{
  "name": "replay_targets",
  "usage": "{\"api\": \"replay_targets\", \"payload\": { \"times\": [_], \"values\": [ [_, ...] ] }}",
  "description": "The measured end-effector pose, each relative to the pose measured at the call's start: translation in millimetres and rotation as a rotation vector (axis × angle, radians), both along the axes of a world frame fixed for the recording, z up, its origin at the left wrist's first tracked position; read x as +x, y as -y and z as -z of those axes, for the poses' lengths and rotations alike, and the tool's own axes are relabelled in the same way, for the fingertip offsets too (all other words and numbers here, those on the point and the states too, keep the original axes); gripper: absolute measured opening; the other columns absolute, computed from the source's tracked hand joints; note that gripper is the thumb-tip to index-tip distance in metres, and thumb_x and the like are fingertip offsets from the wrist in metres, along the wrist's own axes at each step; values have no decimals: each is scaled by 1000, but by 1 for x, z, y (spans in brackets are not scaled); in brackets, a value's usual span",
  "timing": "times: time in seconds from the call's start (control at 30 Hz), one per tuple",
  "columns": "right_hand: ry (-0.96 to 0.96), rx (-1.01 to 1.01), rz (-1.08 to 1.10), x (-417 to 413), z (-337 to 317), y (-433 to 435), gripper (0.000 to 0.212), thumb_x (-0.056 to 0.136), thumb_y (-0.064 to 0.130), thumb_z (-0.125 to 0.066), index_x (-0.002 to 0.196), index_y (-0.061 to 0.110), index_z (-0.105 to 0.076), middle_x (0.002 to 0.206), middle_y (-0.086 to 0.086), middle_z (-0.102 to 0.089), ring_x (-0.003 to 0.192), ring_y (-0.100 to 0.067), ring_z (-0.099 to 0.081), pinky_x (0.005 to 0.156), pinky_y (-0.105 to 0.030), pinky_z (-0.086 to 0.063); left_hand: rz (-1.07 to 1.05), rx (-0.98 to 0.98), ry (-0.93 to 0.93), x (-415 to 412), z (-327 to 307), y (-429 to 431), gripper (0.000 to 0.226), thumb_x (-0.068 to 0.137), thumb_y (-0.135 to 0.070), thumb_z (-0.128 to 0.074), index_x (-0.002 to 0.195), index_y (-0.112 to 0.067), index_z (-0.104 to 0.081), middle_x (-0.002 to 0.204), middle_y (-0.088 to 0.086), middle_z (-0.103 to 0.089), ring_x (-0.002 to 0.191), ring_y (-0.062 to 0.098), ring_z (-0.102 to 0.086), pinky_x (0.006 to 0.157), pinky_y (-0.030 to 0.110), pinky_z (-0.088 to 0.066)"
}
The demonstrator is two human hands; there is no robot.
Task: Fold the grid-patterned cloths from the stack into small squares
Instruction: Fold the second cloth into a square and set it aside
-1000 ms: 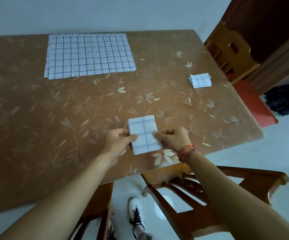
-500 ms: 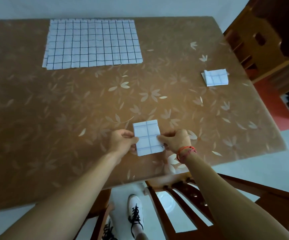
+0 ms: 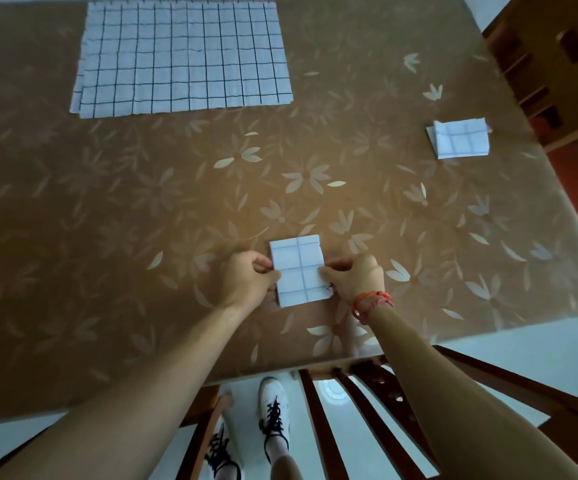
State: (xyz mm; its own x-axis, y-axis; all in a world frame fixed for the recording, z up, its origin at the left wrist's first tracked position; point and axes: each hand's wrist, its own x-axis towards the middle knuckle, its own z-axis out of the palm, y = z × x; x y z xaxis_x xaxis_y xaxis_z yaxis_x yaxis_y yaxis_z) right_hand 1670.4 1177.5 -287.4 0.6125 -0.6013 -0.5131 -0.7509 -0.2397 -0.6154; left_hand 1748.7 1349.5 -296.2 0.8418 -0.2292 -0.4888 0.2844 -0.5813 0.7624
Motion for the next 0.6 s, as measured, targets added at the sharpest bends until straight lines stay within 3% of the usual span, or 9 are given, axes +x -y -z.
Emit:
{"api": "replay_targets", "payload": {
  "times": [0.13,0.23,0.37,0.43,0.53,0.6],
  "values": [
    [4,-37,-51,-1,3,0,17,75,25,-70,90,22,-78,84,7,-74,79,-10,-67,67,-18,-50,49,32,52,0,5,-3,21,72,-14,-78,74,-28,-63,75,0,-71,66,20,-69,68,44,-59],
    [17,-83,-83,-4,0,0,19,76,23,-68,94,22,-77,88,6,-75,81,-10,-66,71,-16,-48,76,52,129,-3,1,-5,15,76,-15,-78,79,-24,-67,79,-4,-70,68,16,-68,71,38,-58],
    [113,-271,-139,-8,-6,-2,21,80,23,-65,98,24,-74,86,1,-71,78,-15,-64,71,-23,-53,261,96,494,-7,1,-17,12,83,-10,-70,95,-10,-68,94,0,-66,86,15,-62,78,28,-51],
    [225,-458,-237,-9,-3,-5,23,82,24,-62,103,20,-70,93,-2,-62,82,-20,-60,69,-32,-55,417,119,672,-10,7,-21,21,89,-9,-62,109,-5,-65,115,5,-62,107,19,-56,96,25,-41],
    [419,-646,-550,-5,4,-24,37,84,18,-56,119,9,-62,120,-12,-56,106,-28,-55,86,-37,-52,643,216,806,-13,21,-18,44,93,-18,-45,132,2,-52,144,13,-47,137,25,-37,114,28,-19],
    [414,-662,-777,1,11,-38,49,88,19,-47,134,3,-49,142,-18,-43,131,-33,-42,107,-39,-39,758,325,811,-13,28,-16,55,94,-28,-36,141,0,-43,152,13,-36,144,24,-27,117,36,-17]
  ]
}}
